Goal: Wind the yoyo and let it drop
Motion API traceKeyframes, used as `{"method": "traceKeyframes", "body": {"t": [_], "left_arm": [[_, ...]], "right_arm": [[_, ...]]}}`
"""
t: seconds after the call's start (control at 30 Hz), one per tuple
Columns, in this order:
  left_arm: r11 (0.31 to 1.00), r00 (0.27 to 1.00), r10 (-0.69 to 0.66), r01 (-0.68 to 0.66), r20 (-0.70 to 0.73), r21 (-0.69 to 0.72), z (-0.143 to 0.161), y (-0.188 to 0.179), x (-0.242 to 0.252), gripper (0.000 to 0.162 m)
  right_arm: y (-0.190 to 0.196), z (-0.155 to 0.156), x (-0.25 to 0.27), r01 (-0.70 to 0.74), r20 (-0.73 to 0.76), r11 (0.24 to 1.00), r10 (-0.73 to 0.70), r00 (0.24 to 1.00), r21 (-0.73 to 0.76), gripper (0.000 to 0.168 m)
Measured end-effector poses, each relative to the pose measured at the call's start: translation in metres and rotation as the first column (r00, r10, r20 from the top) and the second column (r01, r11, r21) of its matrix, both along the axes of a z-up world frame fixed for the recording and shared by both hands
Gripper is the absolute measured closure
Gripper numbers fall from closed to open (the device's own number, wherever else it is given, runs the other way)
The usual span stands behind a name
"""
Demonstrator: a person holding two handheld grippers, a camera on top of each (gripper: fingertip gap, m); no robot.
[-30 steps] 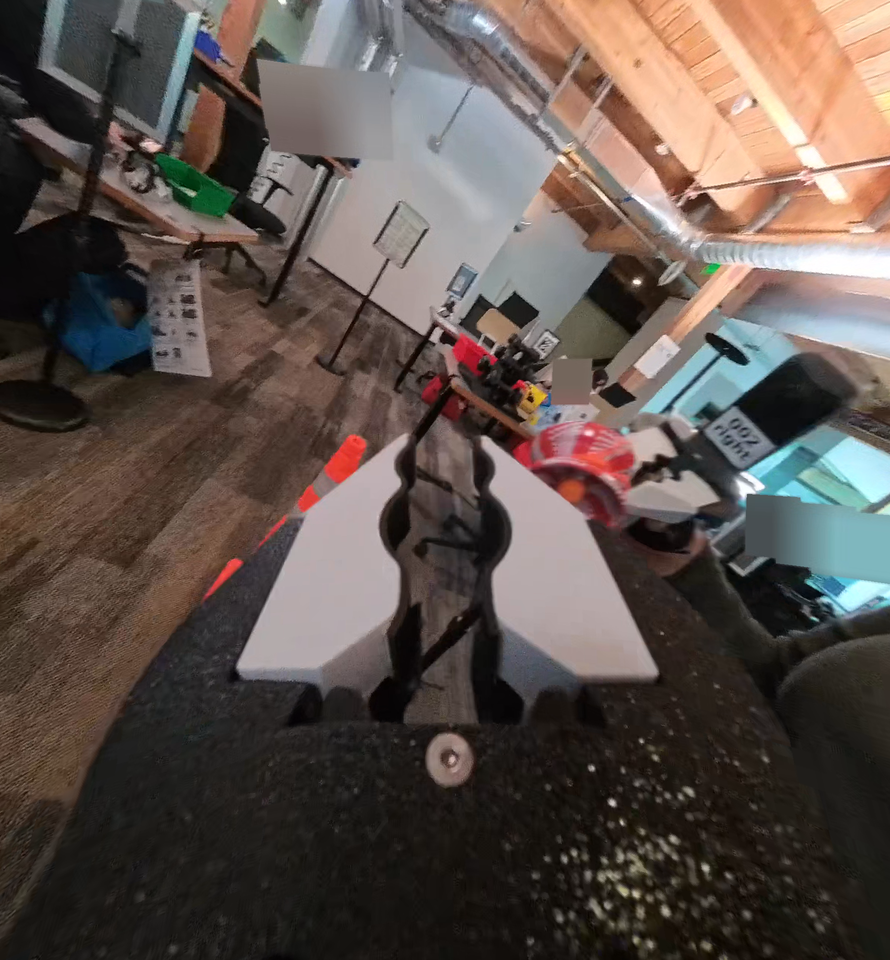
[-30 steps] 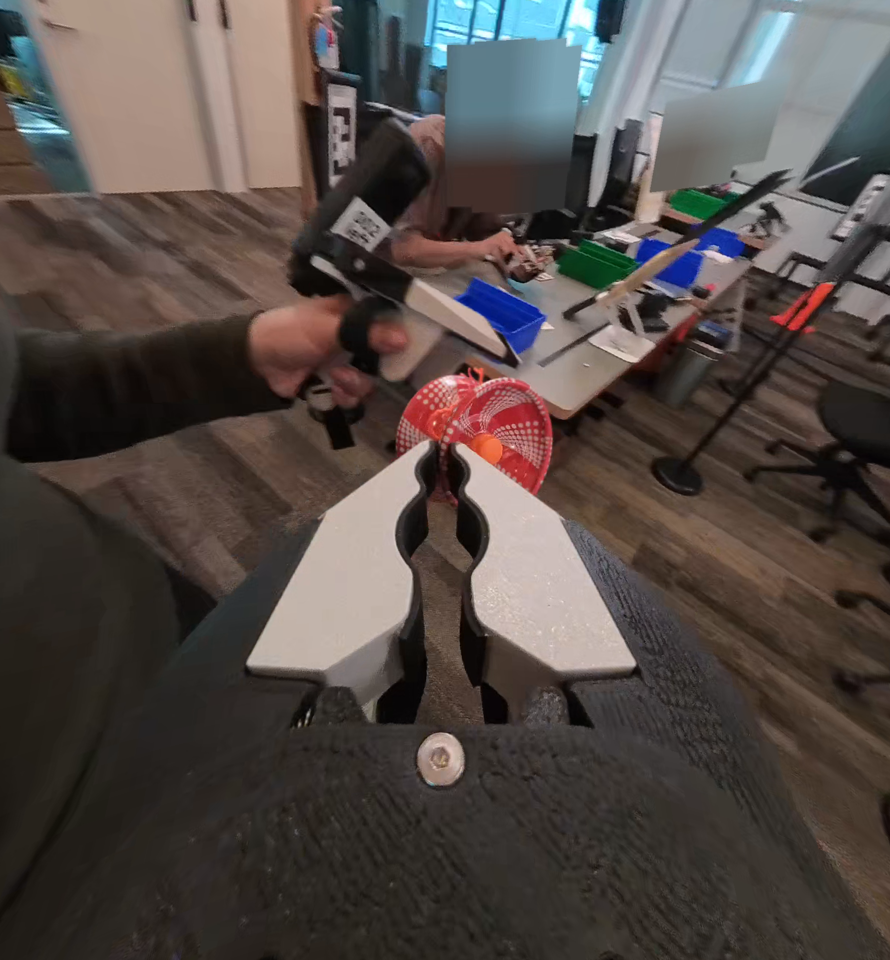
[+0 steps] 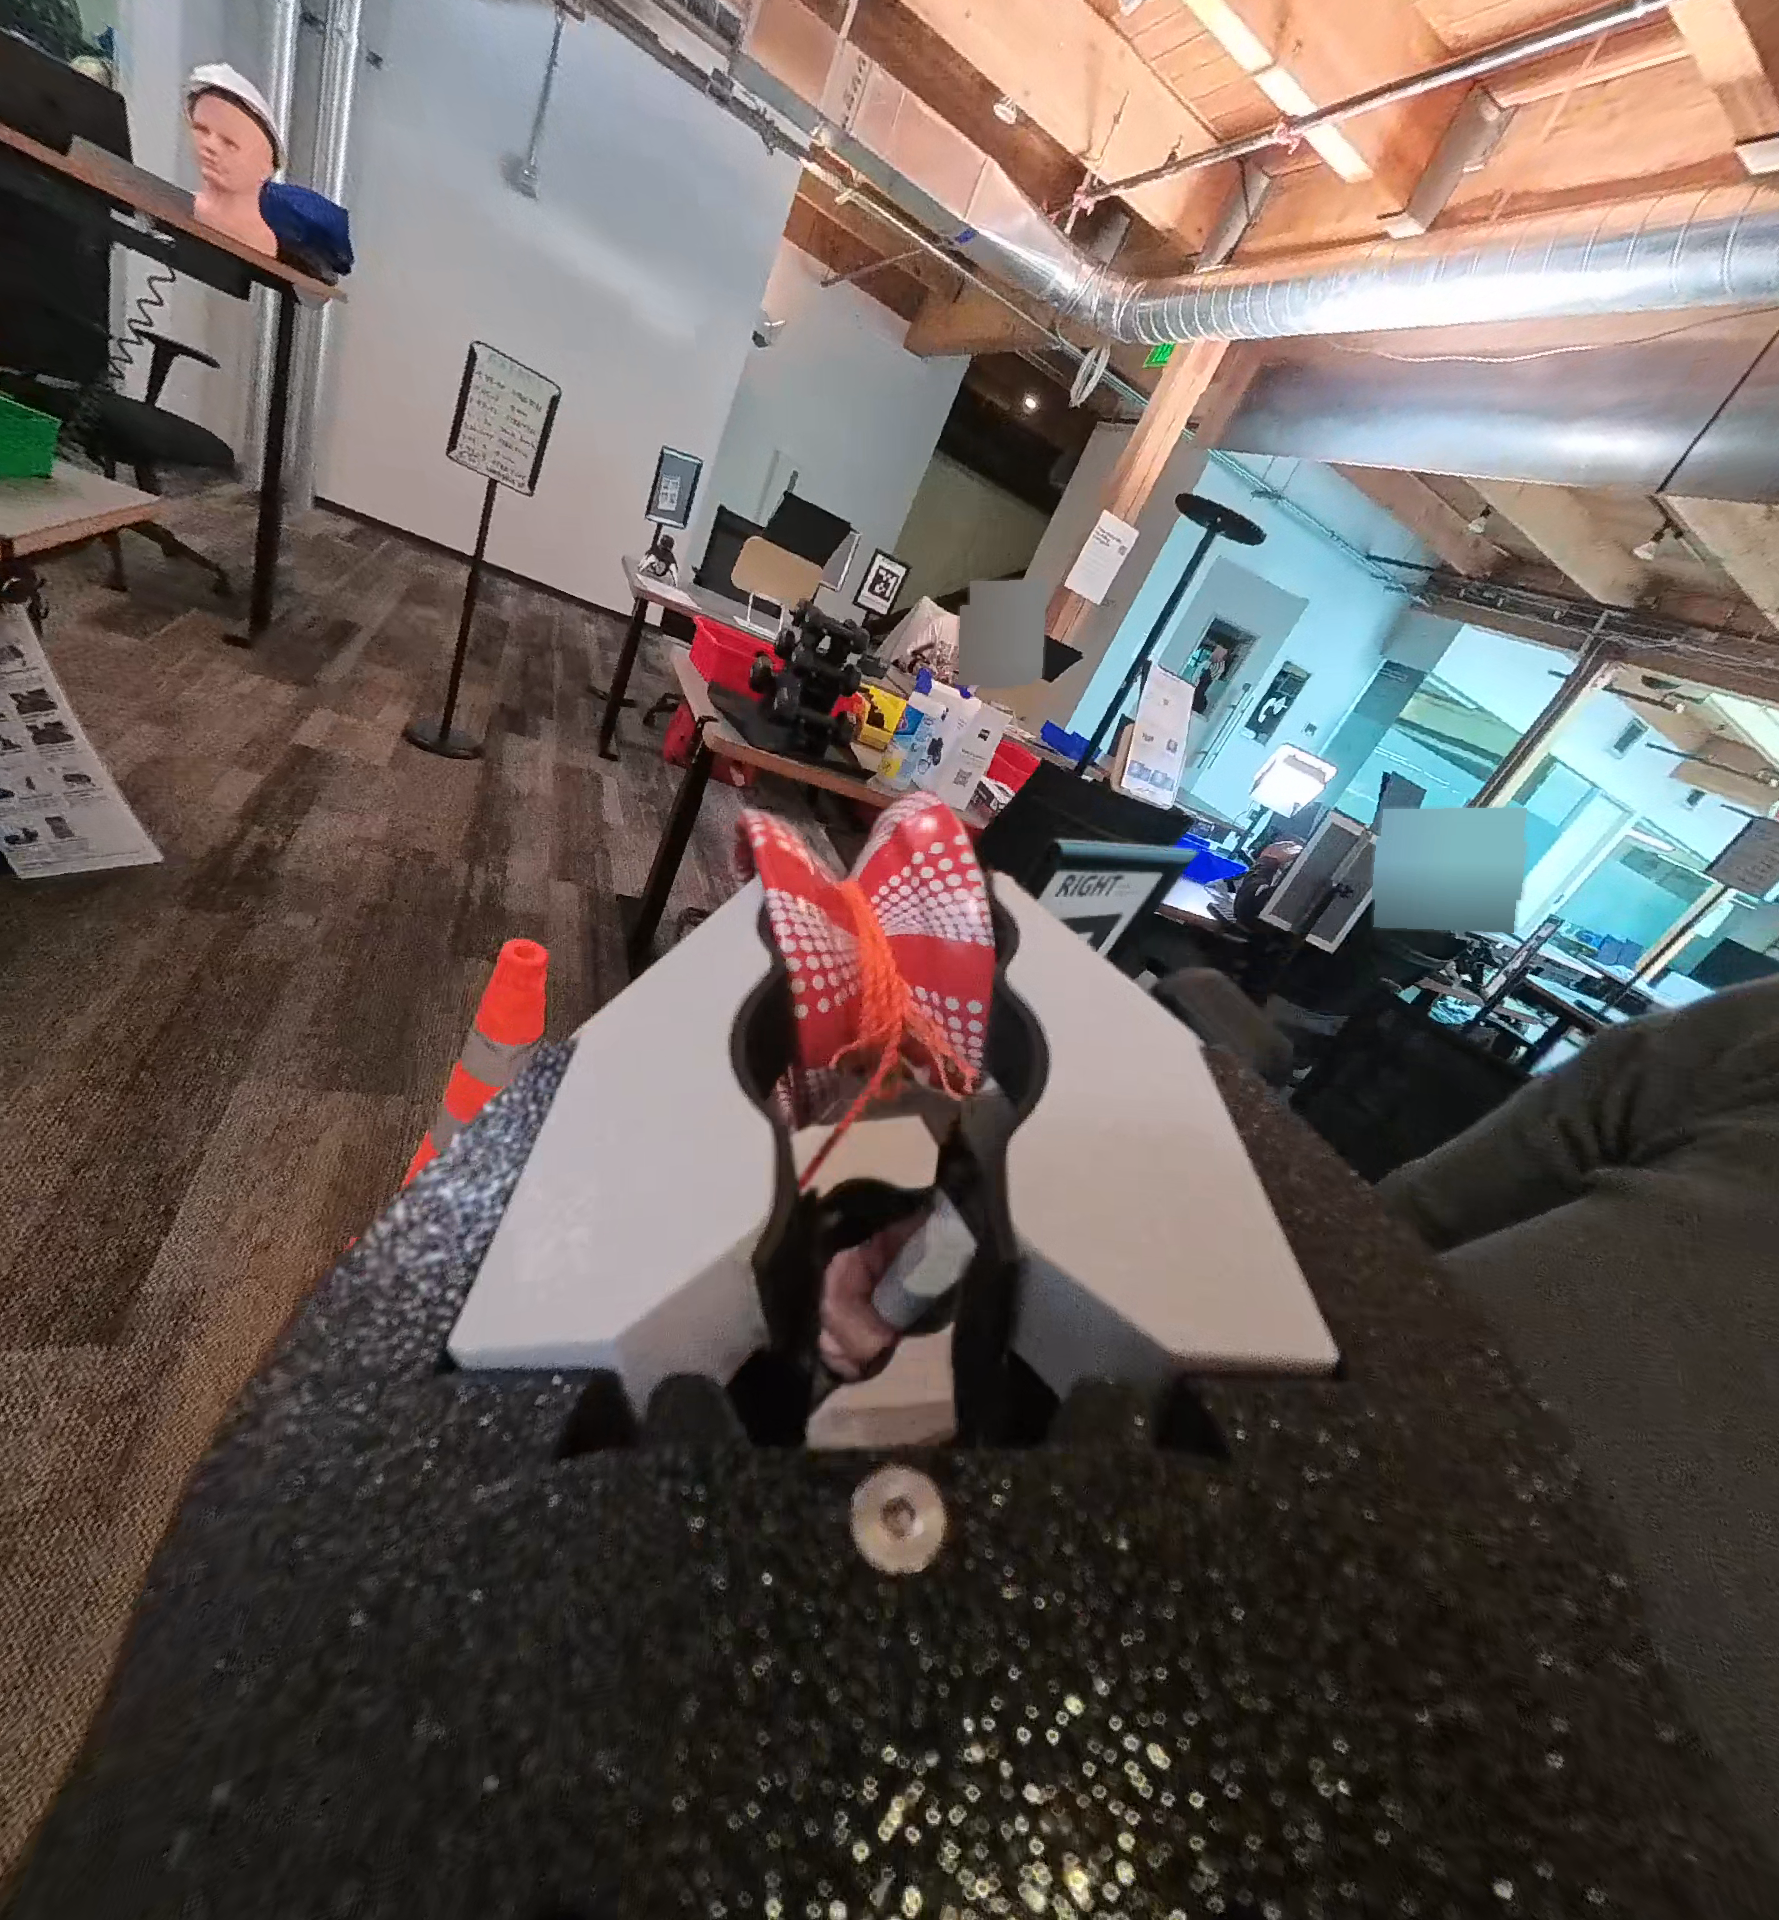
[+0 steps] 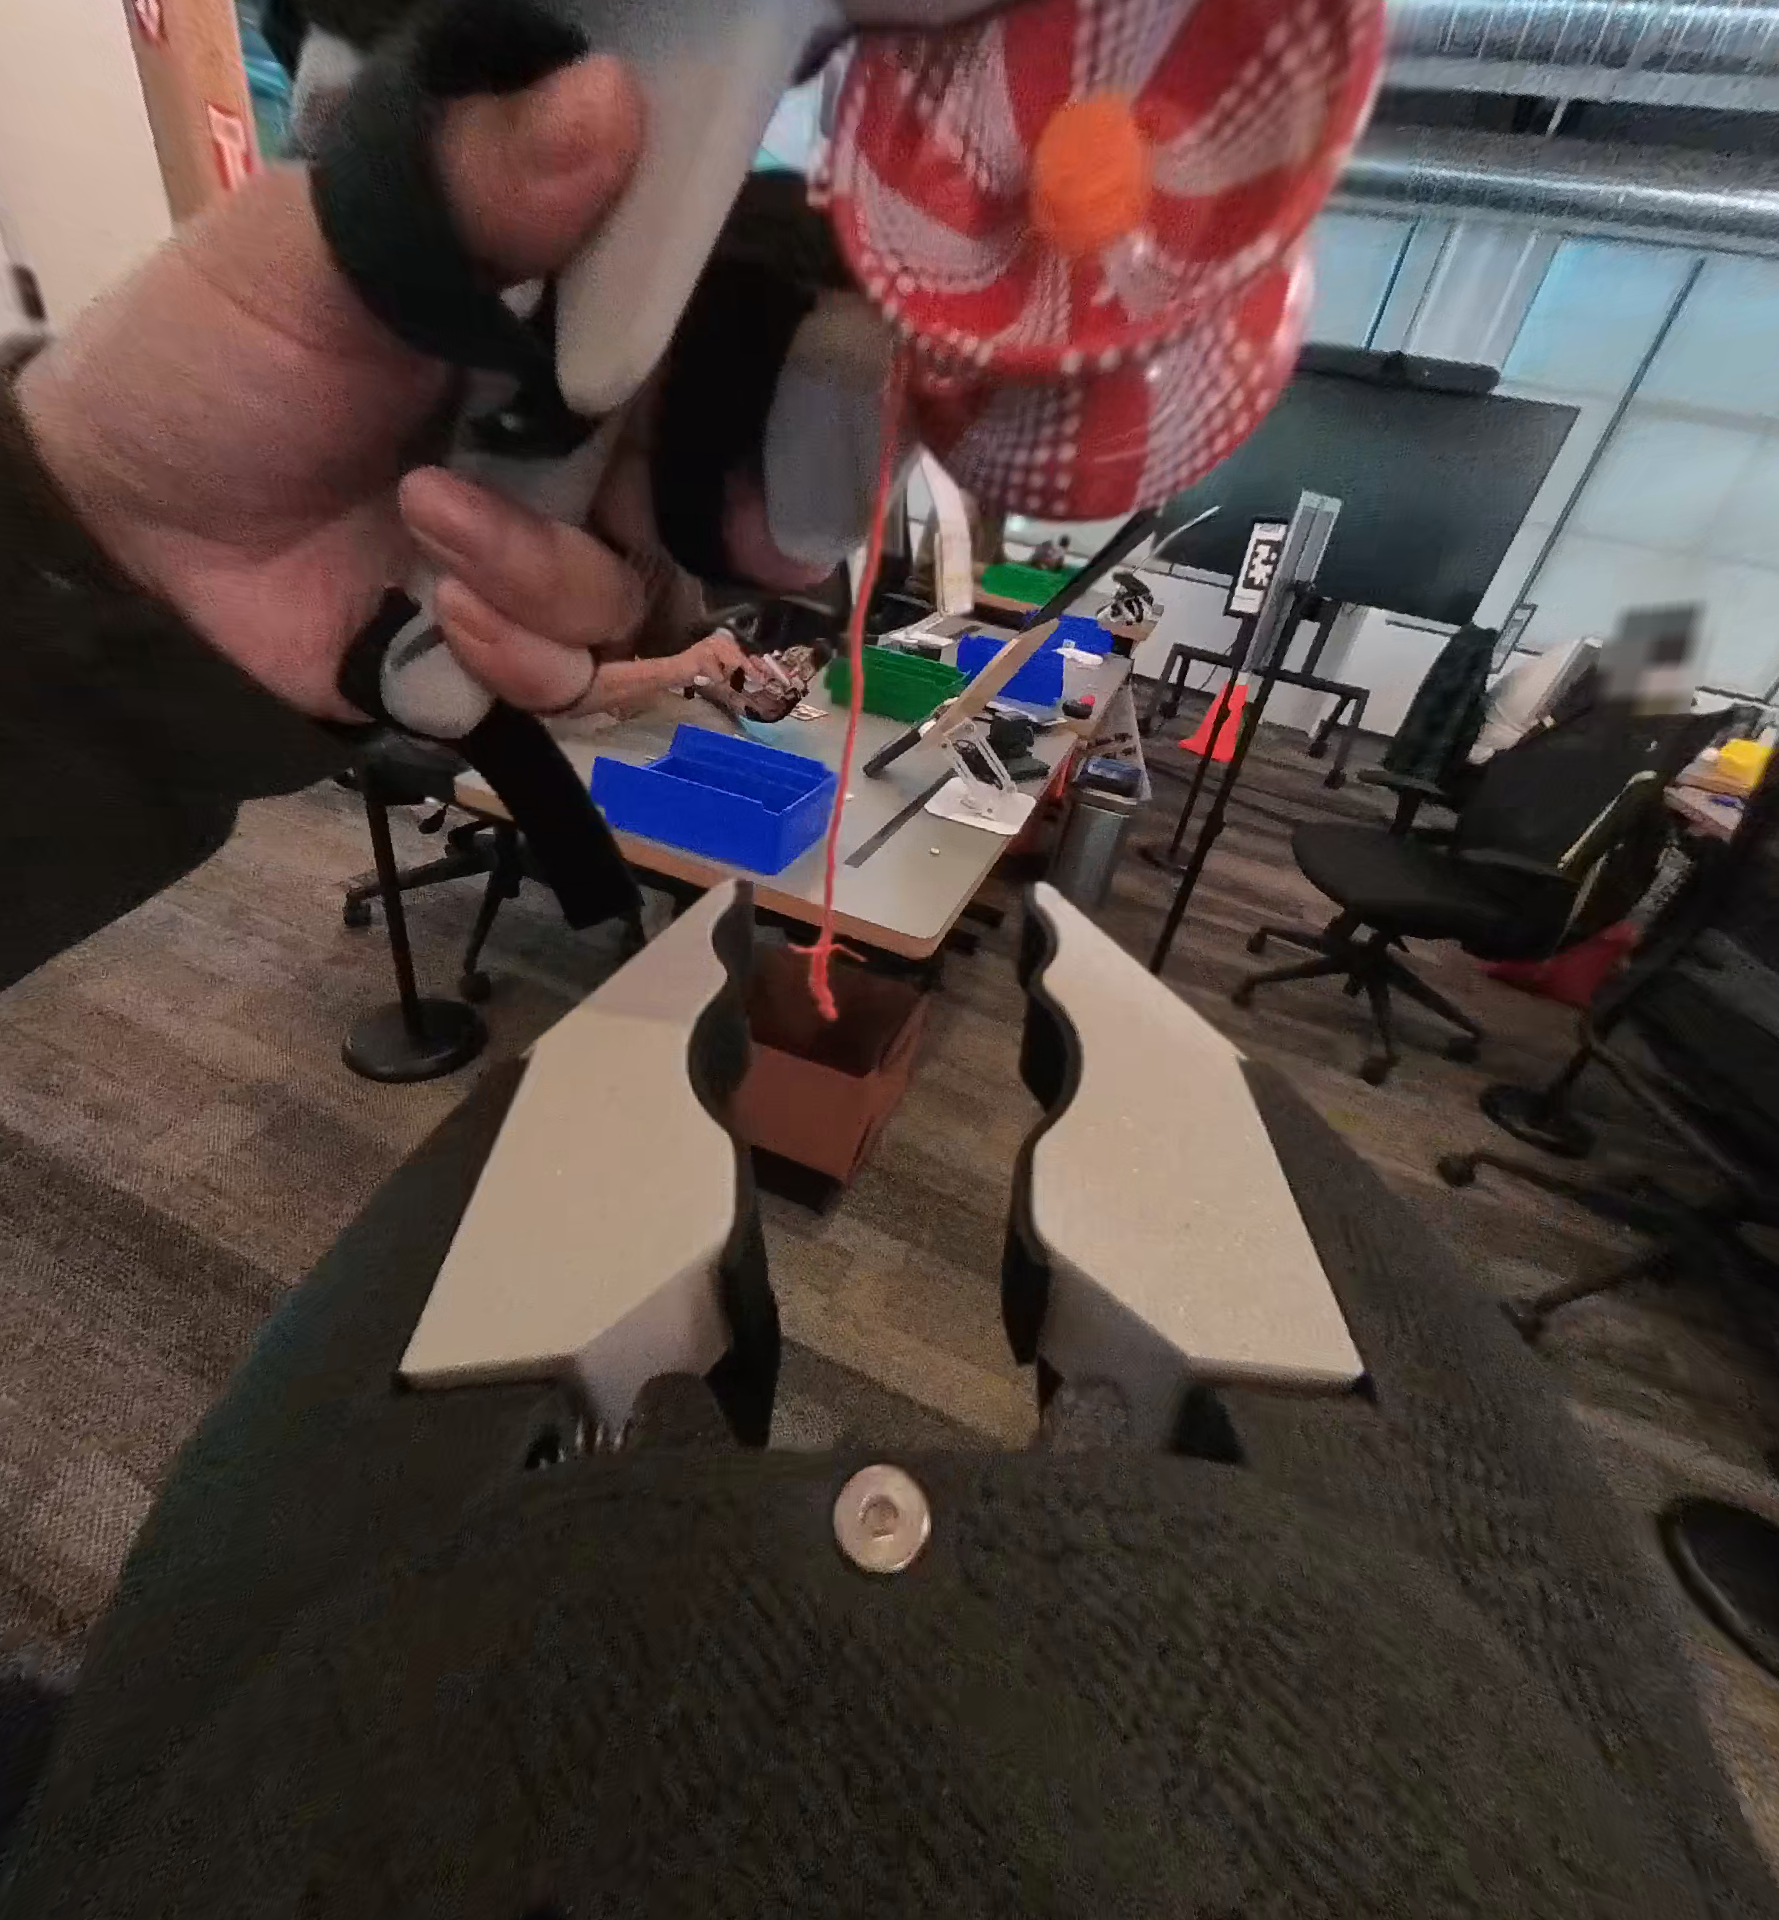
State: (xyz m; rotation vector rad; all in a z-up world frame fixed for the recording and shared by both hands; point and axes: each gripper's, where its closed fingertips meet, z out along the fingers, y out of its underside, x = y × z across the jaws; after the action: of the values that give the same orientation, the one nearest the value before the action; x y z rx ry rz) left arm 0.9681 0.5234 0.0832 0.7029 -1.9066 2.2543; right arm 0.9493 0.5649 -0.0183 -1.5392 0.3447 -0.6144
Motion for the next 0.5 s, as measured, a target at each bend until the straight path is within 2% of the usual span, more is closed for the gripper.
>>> {"method": "traceKeyframes", "body": {"t": [0.17,0.2,0.27,0.4,0.5], "left_arm": [[0.999,0.999,-0.035,0.034,-0.017,-0.031,0.004,-0.008,0.004,0.131],[0.998,0.999,-0.044,0.043,-0.020,-0.037,0.004,-0.009,0.004,0.130],[0.994,0.996,-0.084,0.084,-0.003,-0.069,0.009,-0.010,0.000,0.131],[0.950,0.968,-0.200,0.230,0.152,-0.210,0.033,-0.004,-0.019,0.131],[0.924,0.951,-0.186,0.255,0.245,-0.286,0.047,0.003,-0.009,0.131]], "right_arm": [[0.007,-0.010,0.011,0.060,-0.015,0.998,-0.061,0.998,-0.012,0.148],[0.005,-0.010,0.012,0.071,-0.008,0.997,-0.071,0.997,-0.013,0.163],[-0.007,-0.008,0.015,0.119,0.026,0.993,-0.119,0.993,-0.014,0.168],[-0.055,0.032,0.019,0.278,0.143,0.953,-0.294,0.945,0.124,0.168],[-0.079,0.075,0.012,0.320,0.275,0.928,-0.363,0.890,0.189,0.168]]}}
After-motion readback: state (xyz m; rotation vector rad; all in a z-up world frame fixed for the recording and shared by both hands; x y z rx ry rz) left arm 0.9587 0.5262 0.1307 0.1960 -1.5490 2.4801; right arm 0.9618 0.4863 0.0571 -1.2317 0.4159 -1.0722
